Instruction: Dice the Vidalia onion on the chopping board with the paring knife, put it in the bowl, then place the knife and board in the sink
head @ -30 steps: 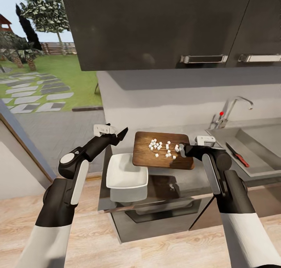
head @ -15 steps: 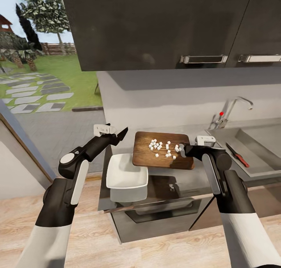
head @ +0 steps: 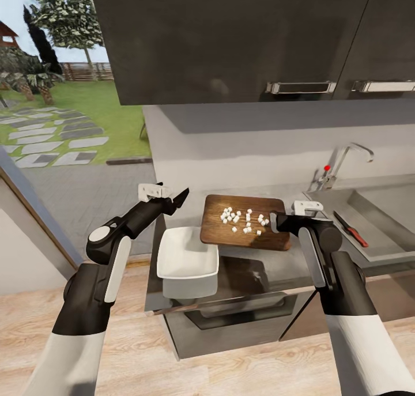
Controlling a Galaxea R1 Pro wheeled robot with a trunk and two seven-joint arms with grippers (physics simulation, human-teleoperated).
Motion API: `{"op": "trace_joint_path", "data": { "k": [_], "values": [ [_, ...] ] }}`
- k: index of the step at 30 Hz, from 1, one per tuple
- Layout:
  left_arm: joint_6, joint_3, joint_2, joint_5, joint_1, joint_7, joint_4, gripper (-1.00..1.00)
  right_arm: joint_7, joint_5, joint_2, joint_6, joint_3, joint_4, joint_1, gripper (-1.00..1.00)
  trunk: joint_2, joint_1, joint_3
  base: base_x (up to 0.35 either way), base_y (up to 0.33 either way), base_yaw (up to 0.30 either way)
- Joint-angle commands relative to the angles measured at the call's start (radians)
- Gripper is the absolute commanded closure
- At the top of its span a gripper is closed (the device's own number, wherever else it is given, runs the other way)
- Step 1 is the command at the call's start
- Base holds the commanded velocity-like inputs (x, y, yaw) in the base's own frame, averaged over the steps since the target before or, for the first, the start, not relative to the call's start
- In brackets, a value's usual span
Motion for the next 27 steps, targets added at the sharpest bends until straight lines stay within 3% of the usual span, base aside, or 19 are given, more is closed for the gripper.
{"op": "trace_joint_path", "data": {
  "k": [1,16,27],
  "values": [
    [0.009,0.001,0.000,0.010,-0.001,-0.001,-0.001,-1.00,-0.011,-0.010,-0.001,0.003,0.002,-0.001,-0.001,1.00,-0.002,0.001,-0.002,0.000,0.000,0.000],
    [0.009,0.001,0.000,0.010,-0.001,-0.001,-0.001,-1.00,-0.011,-0.010,-0.001,0.003,0.005,-0.001,-0.001,1.00,-0.002,0.001,-0.002,0.000,0.000,0.000],
    [0.009,0.001,0.000,0.010,-0.001,-0.001,-0.001,-1.00,-0.013,-0.010,-0.001,0.003,0.049,-0.001,-0.001,1.00,-0.002,0.001,-0.002,0.000,0.000,0.000]
  ]
}}
